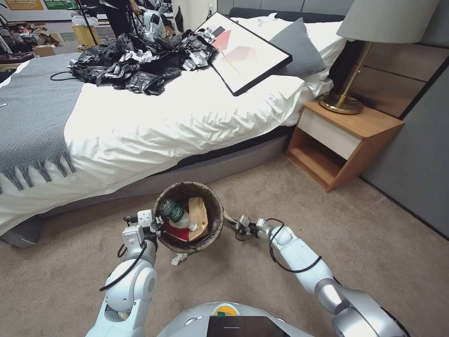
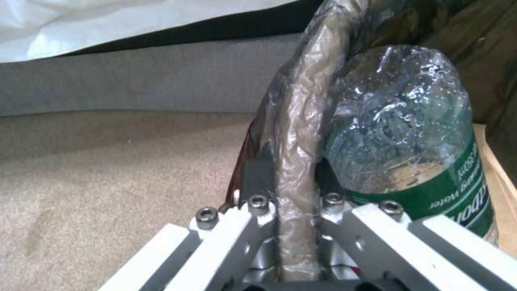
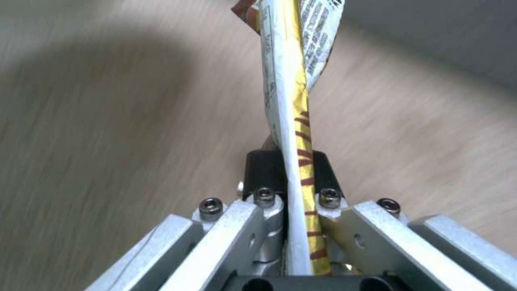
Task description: Pick up the trash bin, then pick up the garbage from the floor and place it into the trash bin.
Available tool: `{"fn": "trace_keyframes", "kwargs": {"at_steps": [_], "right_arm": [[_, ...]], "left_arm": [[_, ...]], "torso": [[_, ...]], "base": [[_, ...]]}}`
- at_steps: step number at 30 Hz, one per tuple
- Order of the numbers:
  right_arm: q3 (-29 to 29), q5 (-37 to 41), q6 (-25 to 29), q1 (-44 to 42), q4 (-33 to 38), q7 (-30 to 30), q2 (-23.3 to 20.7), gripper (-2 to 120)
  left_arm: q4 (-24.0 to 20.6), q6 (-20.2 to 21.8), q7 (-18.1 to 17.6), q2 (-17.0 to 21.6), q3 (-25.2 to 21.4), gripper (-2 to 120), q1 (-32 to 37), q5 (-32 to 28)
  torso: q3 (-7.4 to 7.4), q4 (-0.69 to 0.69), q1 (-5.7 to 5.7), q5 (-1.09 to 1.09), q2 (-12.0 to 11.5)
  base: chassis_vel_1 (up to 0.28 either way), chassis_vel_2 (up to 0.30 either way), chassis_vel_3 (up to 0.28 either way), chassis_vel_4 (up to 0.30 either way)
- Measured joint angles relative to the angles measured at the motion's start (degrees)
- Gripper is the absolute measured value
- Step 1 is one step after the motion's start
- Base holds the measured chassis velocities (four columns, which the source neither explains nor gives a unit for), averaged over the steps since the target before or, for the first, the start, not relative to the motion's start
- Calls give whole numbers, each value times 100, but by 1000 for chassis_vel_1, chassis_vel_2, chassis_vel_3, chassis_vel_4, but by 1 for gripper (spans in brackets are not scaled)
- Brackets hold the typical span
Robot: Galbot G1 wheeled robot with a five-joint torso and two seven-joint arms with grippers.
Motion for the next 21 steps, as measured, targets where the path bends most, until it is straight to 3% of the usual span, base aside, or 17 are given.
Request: {"fn": "trace_keyframes", "kwargs": {"at_steps": [1, 4, 6, 8, 9, 11, 12, 19, 21], "right_arm": [[0, 0, 0, 0, 0, 0, 0, 0], [257, 741, -3, -333, 1288, 489, -190, 0], [309, 878, -11, -388, 1617, 563, -225, 0], [477, 1583, -125, -571, 3360, 869, -405, 0], [477, 1583, -125, -571, 3360, 869, -405, 0], [488, 2027, -246, -616, 4438, 999, -509, 0], [488, 2027, -246, -616, 4438, 999, -509, 0], [-8, 2893, -644, -740, 6467, 1238, -621, 0], [-115, 2957, -687, -768, 6579, 1273, -660, 0]], "left_arm": [[0, 0, 0, 0, 0, 0, 0, 0], [0, 0, 0, 0, 0, 0, 0, 0], [0, 0, 0, 0, 0, 0, 0, 0], [0, 0, 0, 0, 0, 0, 0, 0], [0, 0, 0, 0, 0, 0, 0, 0], [0, 0, 0, 0, -1, 0, 0, 0], [0, 0, 0, 0, -1, 0, 0, 0], [0, 0, 0, 0, 0, 0, 0, 0], [0, 0, 0, 0, -1, 0, 0, 0]], "torso": [[0, 0, 0, 0, 0], [0, -1, 0, 0, 0], [0, -1, 0, 0, 0], [0, 1, 0, -2, 0], [0, 1, 0, -2, 0], [0, -1, 0, -1, 0], [0, -1, 0, -1, 0], [-1, 0, 0, -2, 1], [-1, 0, 0, 0, 1]], "base": [[0, 0, 0, 0], [0, 0, 0, 0], [0, 0, 0, 0], [0, 0, 0, 0], [0, 0, 0, 0], [0, 0, 0, 0], [0, 0, 0, 0], [0, 0, 0, 0], [0, 0, 0, 0]]}}
